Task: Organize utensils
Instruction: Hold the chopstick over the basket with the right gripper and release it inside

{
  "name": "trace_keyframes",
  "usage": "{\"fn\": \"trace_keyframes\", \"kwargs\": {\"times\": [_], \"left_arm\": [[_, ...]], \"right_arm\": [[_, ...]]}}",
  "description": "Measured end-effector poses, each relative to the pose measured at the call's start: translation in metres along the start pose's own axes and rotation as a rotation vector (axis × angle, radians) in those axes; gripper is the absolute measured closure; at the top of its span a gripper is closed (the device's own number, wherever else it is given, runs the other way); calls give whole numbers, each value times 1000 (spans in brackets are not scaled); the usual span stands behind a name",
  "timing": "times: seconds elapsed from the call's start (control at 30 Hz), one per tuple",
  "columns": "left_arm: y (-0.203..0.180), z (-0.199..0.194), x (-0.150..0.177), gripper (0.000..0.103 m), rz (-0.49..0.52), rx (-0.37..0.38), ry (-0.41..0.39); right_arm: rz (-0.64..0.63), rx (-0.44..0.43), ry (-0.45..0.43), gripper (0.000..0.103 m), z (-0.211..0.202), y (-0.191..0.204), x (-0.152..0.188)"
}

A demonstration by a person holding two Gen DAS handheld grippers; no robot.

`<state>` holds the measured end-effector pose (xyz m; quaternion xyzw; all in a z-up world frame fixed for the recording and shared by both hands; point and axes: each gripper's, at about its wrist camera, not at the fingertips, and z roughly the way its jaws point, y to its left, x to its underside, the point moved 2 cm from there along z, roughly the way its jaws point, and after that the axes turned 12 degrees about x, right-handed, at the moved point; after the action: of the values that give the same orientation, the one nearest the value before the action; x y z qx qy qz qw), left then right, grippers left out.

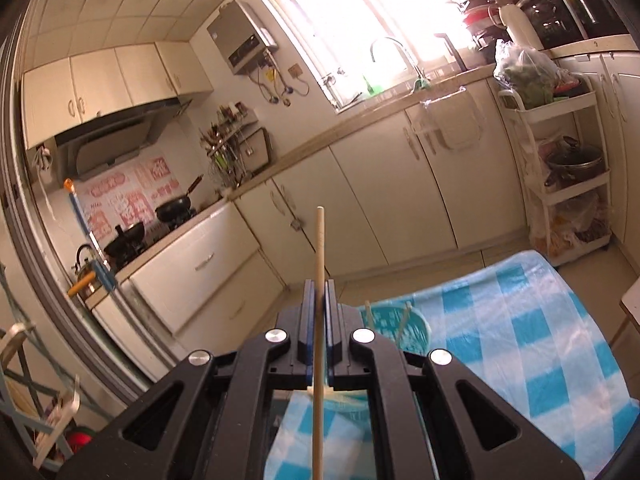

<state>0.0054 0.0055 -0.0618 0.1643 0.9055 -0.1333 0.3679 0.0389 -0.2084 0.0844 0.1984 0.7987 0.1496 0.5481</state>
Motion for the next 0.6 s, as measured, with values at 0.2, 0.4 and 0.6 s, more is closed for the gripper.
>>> {"fn": "trace_keyframes", "kwargs": {"times": [0.2,0.4,0.6], "left_arm": [[13,14,0,14,-40,-7,23],[25,29,1,14,-80,-9,51],[27,35,3,14,-90,-5,63]], "right_arm": [[5,59,-19,98,48,0,-13],[-46,130,-5,98,78,1,-3],[-114,173,16,98,86,2,15]]}}
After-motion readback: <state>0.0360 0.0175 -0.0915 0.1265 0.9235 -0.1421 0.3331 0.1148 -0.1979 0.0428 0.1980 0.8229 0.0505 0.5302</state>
